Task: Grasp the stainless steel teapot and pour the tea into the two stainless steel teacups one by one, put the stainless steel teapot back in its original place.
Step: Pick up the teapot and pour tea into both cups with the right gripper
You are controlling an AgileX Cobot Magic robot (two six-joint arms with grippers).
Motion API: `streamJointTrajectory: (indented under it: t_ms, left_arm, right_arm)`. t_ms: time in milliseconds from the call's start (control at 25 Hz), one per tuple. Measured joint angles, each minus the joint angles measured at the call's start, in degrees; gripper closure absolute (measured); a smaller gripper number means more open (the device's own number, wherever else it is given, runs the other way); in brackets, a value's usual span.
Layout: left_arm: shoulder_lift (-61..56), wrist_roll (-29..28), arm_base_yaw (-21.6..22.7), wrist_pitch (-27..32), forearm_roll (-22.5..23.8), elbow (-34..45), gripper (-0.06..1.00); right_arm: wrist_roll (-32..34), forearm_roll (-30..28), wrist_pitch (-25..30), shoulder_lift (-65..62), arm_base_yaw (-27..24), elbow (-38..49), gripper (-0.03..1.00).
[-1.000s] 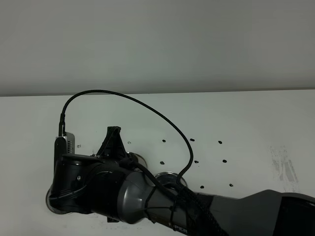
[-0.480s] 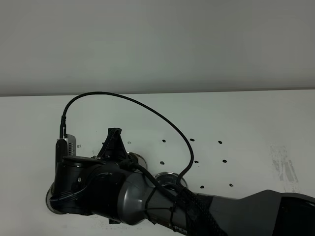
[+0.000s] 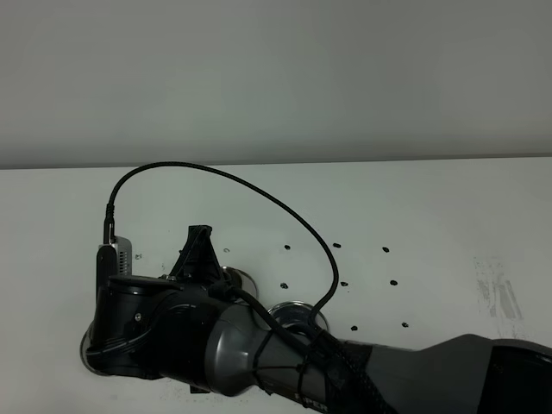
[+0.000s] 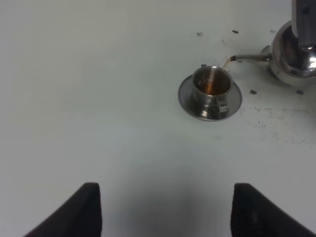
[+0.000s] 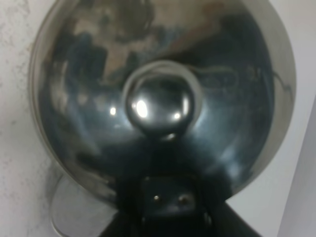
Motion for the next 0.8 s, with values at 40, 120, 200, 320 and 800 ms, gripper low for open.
streamJointTrajectory:
  t_ms: [40, 120, 200, 320, 800]
  left_arm:
    - [0.0, 0.0, 0.0, 0.0, 0.0, 0.0, 0.33]
    - [0.0, 0.0, 0.0, 0.0, 0.0, 0.0, 0.33]
    - [0.0, 0.0, 0.0, 0.0, 0.0, 0.0, 0.33]
    - [0.0, 0.0, 0.0, 0.0, 0.0, 0.0, 0.33]
    - [0.0, 0.0, 0.0, 0.0, 0.0, 0.0, 0.33]
  right_arm:
    - [0.0, 0.0, 0.0, 0.0, 0.0, 0.0, 0.76]
    - [0.0, -0.1, 0.0, 0.0, 0.1, 0.0, 0.76]
    - [0.0, -0.1, 0.0, 0.0, 0.1, 0.0, 0.76]
    - [0.0, -0.1, 0.0, 0.0, 0.2, 0.0, 0.76]
    - [0.0, -0.3, 0.0, 0.0, 0.5, 0.0, 0.76]
